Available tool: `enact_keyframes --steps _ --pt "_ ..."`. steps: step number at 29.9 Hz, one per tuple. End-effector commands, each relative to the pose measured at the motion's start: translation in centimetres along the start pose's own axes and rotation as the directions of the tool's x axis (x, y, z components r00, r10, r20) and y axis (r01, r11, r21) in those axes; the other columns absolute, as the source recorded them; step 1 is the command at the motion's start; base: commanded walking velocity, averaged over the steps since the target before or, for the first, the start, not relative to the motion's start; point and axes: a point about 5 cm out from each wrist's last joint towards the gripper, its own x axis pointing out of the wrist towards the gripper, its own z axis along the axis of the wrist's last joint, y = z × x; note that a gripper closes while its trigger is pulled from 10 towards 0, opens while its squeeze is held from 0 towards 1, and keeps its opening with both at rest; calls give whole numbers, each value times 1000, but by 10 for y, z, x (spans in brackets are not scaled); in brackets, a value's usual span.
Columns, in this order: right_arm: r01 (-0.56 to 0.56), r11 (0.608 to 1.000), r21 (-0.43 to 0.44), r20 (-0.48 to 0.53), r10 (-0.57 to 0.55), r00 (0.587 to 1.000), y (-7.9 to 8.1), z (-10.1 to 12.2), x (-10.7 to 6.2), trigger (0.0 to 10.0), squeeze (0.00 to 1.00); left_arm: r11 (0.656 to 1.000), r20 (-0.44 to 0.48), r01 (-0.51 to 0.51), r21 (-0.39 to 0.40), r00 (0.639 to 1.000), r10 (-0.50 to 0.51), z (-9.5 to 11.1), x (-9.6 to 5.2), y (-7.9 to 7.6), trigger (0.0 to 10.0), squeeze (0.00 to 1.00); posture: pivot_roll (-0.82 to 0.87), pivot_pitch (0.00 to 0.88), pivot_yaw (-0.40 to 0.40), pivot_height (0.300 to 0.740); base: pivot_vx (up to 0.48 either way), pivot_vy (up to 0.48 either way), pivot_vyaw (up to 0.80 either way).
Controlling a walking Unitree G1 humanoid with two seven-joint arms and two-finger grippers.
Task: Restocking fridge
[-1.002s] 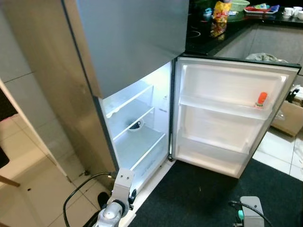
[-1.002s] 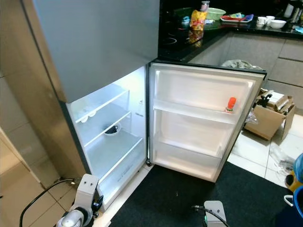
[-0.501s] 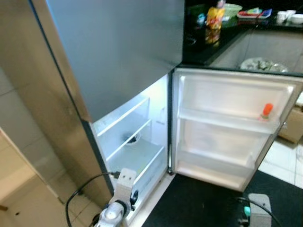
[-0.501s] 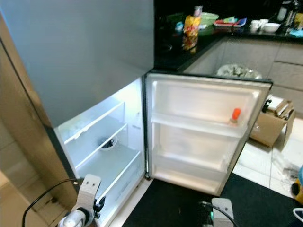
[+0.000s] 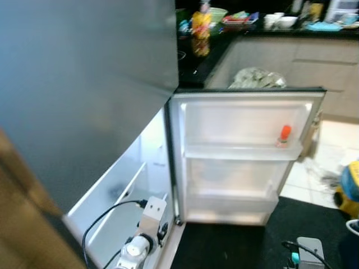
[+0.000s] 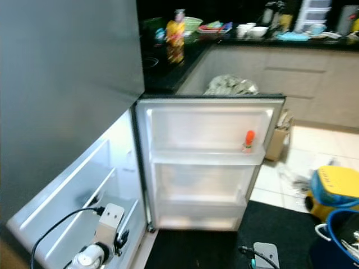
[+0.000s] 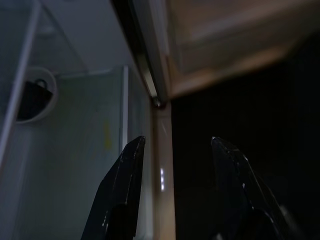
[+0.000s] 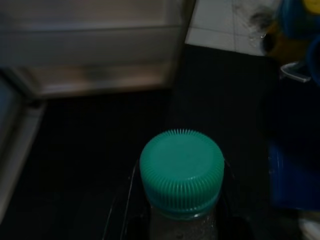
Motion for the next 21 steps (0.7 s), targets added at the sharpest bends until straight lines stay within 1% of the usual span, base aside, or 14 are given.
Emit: enact_keyframes --steps 1,4,6,9,11,14,21 --pt "13 1000 15 13 -13 1000 -3 3 1 10000 0 1000 -6 3 9 1000 -3 0 0 1 10000 0 -146 0 79 740 277 0 -800" --pt "13 1000 16 16 -13 1000 -4 3 1 10000 0 1000 1 14 -1 1000 -14 1 1 -1 10000 0 -147 0 77 740 255 0 -800" --pt "8 1000 -4 18 -8 1000 -4 3 0 10000 0 1000 2 30 7 1000 -30 1 1 -4 10000 0 -146 0 75 740 0 0 0" --pt "5 1000 -8 15 -5 1000 -4 2 0 10000 0 999 15 28 -19 999 -28 2 1 -5 10000 0 -147 0 72 740 0 0 0" --pt "4 1000 -8 13 -4 1000 -4 1 0 10000 0 1000 21 26 1 999 -26 2 0 -4 10000 0 -147 0 72 740 0 0 0" --pt "4 1000 -8 13 -3 1000 -4 1 0 10000 0 1000 19 25 2 999 -25 2 0 -4 10000 0 -147 0 72 740 0 0 0" --pt "2 1000 -10 17 -2 1000 -3 2 0 10000 0 1000 17 26 1 1000 -26 2 1 -4 10000 0 -146 0 73 740 0 -407 0"
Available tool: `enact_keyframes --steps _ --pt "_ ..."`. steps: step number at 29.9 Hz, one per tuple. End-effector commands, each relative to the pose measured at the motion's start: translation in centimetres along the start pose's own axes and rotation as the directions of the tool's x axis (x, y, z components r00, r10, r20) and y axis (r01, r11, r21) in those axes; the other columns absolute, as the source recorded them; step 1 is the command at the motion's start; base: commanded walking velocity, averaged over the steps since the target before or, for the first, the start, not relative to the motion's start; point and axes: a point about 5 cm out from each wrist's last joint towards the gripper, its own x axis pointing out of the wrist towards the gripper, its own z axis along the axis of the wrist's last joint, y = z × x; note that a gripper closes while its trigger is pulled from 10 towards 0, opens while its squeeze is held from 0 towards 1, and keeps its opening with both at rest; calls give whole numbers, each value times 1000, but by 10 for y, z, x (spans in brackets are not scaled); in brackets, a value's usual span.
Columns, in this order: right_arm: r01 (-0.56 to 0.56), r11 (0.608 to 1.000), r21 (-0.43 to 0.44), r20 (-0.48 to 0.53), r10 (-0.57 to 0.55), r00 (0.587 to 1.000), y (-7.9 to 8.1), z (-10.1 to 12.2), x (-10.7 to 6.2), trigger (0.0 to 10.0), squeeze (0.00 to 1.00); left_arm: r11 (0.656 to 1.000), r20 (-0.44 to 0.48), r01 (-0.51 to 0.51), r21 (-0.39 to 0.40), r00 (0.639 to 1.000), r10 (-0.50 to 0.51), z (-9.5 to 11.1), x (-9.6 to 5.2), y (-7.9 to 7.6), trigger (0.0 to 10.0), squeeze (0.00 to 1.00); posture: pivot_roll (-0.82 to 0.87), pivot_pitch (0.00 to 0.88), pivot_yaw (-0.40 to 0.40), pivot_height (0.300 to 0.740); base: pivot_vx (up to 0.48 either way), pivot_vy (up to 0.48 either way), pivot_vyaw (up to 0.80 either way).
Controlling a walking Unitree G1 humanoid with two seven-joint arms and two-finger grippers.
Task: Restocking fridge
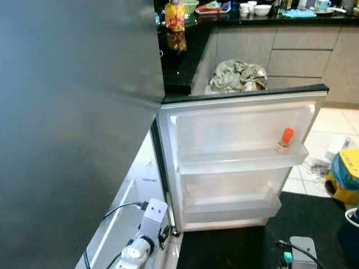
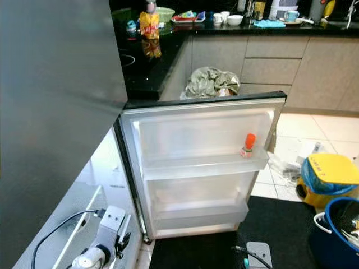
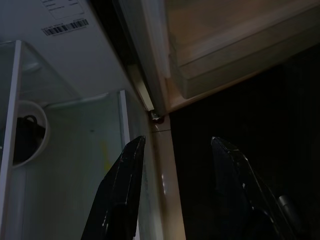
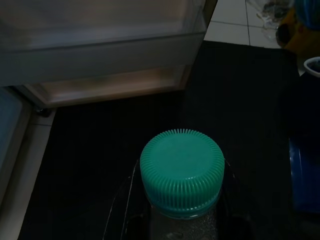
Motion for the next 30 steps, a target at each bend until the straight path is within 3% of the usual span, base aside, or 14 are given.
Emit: enact_keyframes --steps 1,17,22,30 --pt "10 1000 6 2 -10 1000 -3 0 0 10000 0 1000 -15 -6 7 1000 6 -4 -2 3 10000 0 -146 0 73 740 0 -439 0" --pt "-50 996 -71 26 52 998 5 19 7 10000 0 998 -12 -58 -37 998 57 -2 -2 11 10000 0 -108 6 18 740 0 -452 0" --pt "-117 983 -145 30 122 992 19 29 11 10000 0 994 -9 -91 -59 996 90 -6 -4 14 10000 0 -76 8 -26 740 0 -456 0" --pt "-165 967 -192 26 173 985 30 39 14 10000 0 986 -11 -140 -88 990 140 -12 -9 21 10000 0 -32 3 -67 740 0 -392 0"
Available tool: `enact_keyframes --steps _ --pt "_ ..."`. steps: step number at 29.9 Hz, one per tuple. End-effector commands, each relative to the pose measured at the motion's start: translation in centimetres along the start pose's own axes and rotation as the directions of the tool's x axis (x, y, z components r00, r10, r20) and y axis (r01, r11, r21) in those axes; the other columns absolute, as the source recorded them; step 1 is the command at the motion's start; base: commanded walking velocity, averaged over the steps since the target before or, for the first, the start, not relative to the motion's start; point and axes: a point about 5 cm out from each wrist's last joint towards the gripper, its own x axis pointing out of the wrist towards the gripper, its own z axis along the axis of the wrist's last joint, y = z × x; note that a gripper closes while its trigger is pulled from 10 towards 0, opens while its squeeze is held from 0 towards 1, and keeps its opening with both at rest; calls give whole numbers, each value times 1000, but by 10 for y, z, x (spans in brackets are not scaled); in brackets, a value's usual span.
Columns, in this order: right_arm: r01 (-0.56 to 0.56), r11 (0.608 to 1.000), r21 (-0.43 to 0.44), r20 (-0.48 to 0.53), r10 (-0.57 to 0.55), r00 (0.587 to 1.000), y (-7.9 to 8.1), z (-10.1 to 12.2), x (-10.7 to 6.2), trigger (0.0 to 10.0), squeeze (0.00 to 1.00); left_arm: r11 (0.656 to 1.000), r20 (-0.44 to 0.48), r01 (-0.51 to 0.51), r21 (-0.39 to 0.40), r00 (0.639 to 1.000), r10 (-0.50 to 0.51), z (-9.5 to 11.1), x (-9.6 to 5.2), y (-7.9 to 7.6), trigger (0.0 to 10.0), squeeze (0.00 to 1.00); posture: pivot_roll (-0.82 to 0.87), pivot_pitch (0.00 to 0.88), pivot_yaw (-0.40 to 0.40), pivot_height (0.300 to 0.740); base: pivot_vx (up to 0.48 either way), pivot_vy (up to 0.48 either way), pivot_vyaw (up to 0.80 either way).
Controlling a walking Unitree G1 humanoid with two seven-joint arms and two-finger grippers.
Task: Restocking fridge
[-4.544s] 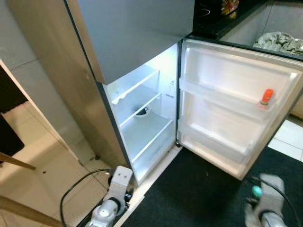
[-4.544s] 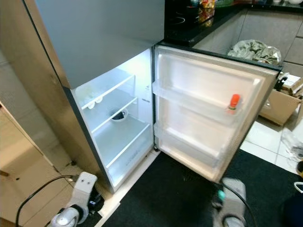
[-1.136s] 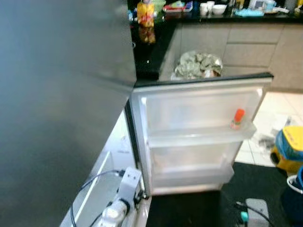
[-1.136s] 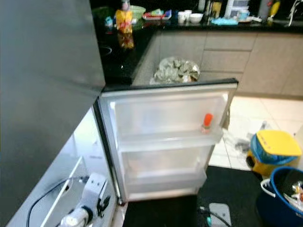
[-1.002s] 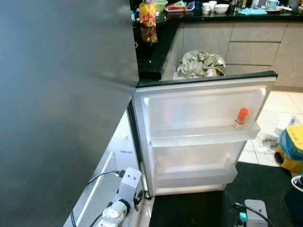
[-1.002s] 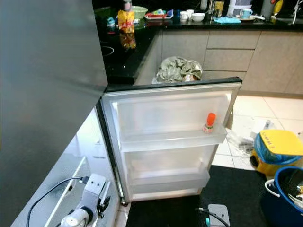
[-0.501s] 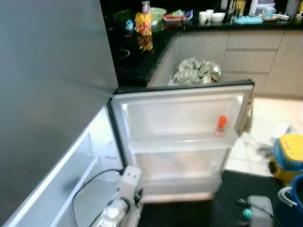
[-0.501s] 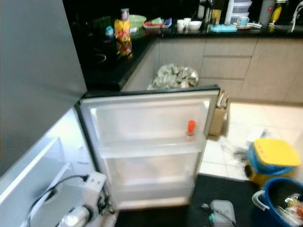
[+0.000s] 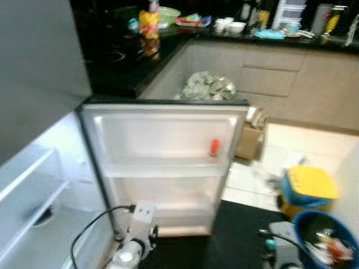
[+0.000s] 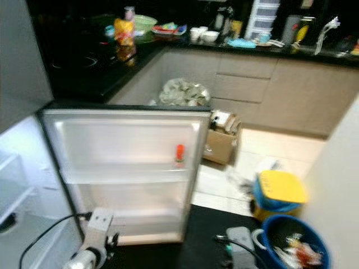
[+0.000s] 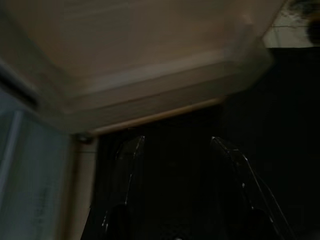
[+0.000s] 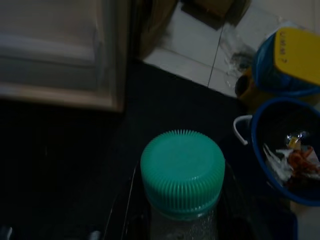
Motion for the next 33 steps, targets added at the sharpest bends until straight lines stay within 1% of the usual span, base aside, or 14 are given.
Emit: enact_keyframes --steps 1,4,5,7,10,11,12,14,15,17,20,23,26,33 --pt "-9 999 -35 -3 9 1000 -1 5 2 10000 0 999 5 -32 3 999 32 -2 -2 6 10000 0 -29 0 -65 740 0 0 0" --pt "-12 999 -39 -2 12 1000 0 6 3 10000 0 999 10 -43 13 999 42 -2 -2 7 10000 0 -29 0 -65 740 0 0 0" --pt "-14 999 -37 0 14 1000 2 7 3 10000 0 999 10 -45 18 999 45 -1 -2 9 10000 0 -30 0 -48 740 0 0 0" --pt "-14 999 -35 1 14 1000 3 7 3 10000 0 999 10 -45 20 999 45 -1 -2 10 10000 0 -30 0 -48 740 0 0 0" --pt "5 1000 0 6 -5 1000 3 4 2 10000 0 999 11 -32 24 999 32 1 -1 9 10000 0 -41 0 -18 740 0 0 0" --pt "21 999 31 3 -21 1000 1 1 1 10000 0 1000 9 -18 20 1000 18 2 0 8 10000 0 -41 0 -18 740 0 0 0" --pt "21 999 31 3 -21 1000 1 1 1 10000 0 1000 9 -18 20 1000 18 2 0 8 10000 0 -41 0 -18 740 0 0 0" --pt "36 997 66 0 -36 999 -1 -2 -1 10000 0 1000 -5 -18 22 1000 18 2 1 7 10000 0 -50 0 -5 740 0 0 0" --pt "36 997 66 0 -36 999 -1 -2 -1 10000 0 1000 -5 -18 22 1000 18 2 1 7 10000 0 -50 0 -5 740 0 0 0" --pt "55 994 95 -1 -55 998 -3 -5 -2 10000 0 999 5 -8 37 1000 8 5 2 5 10000 0 -64 0 19 740 0 0 0" --pt "60 993 101 -1 -60 998 -3 -6 -2 10000 0 999 9 -4 44 1000 3 7 2 5 10000 0 -64 0 19 740 0 0 0" --pt "99 984 150 2 -101 995 -6 -9 -4 10000 0 998 24 13 58 1000 -14 14 5 3 10000 0 -80 0 48 740 277 0 0" --pt "112 979 171 5 -115 993 -7 -11 -5 10000 0 998 27 20 62 999 -21 17 6 3 10000 0 -86 0 57 740 315 0 0" --pt "127 974 187 10 -131 991 -10 -12 -6 10000 0 997 33 35 74 999 -37 20 7 2 10000 0 -98 0 74 740 330 0 0"
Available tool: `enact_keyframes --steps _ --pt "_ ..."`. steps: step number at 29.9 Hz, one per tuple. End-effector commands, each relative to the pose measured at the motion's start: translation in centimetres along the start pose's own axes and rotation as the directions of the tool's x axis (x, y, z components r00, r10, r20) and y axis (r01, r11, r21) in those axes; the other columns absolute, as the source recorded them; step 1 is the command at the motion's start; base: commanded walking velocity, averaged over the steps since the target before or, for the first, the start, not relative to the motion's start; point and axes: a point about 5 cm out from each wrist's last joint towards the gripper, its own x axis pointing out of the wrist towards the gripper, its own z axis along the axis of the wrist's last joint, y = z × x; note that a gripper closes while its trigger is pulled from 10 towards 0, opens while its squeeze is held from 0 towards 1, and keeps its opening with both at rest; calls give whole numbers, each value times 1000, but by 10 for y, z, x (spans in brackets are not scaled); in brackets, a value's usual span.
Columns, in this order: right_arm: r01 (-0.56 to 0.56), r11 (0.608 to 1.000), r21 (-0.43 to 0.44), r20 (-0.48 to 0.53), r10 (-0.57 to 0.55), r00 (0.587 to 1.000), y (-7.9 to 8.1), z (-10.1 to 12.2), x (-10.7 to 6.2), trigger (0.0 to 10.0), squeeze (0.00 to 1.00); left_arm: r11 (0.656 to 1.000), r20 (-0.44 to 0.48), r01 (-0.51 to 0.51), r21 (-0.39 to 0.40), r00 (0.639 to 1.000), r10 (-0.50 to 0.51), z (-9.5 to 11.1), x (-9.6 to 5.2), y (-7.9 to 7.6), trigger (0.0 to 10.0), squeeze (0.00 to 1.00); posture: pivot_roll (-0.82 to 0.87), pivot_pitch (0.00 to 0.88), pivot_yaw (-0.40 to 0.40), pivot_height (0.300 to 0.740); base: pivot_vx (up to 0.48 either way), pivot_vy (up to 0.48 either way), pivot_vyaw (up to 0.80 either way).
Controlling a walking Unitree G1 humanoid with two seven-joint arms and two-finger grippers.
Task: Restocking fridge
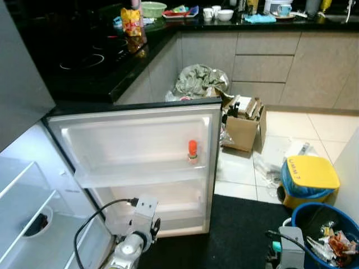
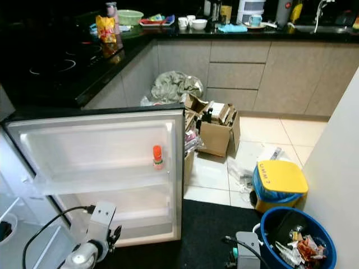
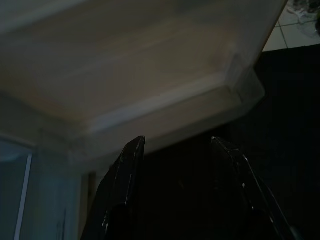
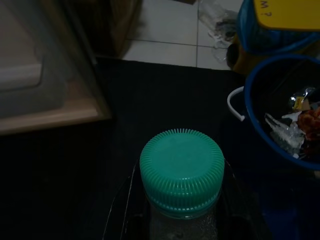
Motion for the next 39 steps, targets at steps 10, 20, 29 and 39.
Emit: enact_keyframes --steps 10,20,29,39 --pt "9 1000 7 28 -9 1000 -3 4 0 10000 0 1000 2 3 -12 1000 -3 -5 -3 1 10000 0 -93 0 60 740 292 0 0" --pt "5 1000 1 29 -5 1000 -4 5 1 10000 0 1000 6 -5 -22 1000 5 -8 -4 3 10000 0 -89 0 52 740 0 0 0" --pt "-2 1000 2 15 2 1000 -5 0 -1 10000 0 999 7 28 -44 1000 -28 -14 -8 1 10000 0 -88 0 45 740 0 0 0" --pt "-77 997 9 -8 77 997 2 2 1 10000 0 997 -94 -40 -61 995 34 -46 -23 14 10000 0 -85 0 35 740 0 321 0"
